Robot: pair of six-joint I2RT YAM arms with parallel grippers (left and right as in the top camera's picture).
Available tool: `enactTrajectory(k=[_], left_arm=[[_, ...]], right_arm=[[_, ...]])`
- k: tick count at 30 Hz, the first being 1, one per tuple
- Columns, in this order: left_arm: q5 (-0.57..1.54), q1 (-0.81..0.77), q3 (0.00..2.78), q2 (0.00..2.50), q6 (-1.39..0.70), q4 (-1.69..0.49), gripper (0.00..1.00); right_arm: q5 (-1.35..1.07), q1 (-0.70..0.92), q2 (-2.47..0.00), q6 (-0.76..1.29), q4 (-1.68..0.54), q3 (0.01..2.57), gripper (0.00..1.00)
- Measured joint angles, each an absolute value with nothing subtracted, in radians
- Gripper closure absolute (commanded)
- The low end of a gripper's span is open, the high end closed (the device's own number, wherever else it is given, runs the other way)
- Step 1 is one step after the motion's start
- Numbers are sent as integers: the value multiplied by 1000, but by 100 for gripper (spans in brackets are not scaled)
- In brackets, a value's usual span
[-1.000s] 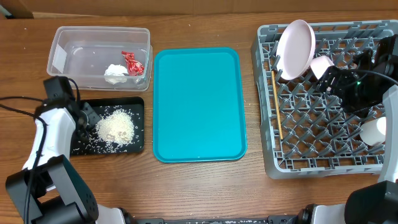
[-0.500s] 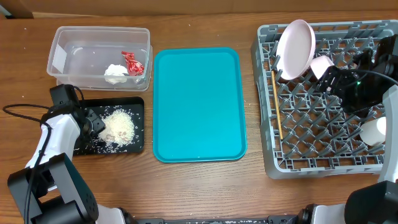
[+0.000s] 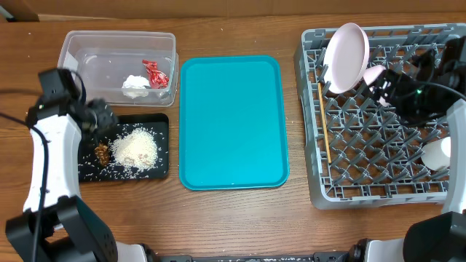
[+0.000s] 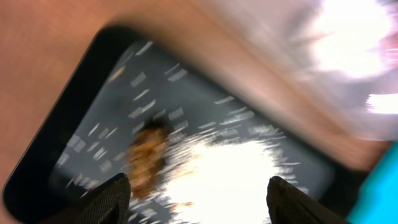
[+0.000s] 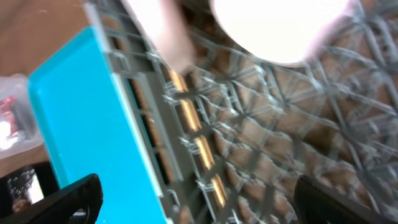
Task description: Sort waste into correct bins and load items into the dishwasher
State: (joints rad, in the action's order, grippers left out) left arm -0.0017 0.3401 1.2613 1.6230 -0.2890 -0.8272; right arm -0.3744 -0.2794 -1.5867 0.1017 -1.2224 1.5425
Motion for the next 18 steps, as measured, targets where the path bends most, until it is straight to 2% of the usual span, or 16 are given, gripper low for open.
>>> enactTrajectory(k=[5,8,12,18], left_arm=[[107,197,1343,1591,-202,-858,14],[133,90,1348,1591,-157,-917,0],[146,-11,1348,1591,-119,-1029,0],[148,-19,1347,1591,-117,-1221,0]], right_arm=[[-406,-155,-1587,75,-1124,1542,0],[-393,-35,-1587,66,-1088,1542,0],[-342,93,-1587,59,-1088,1542,0],[-252,176,-1587,53,-1188,1542,0]])
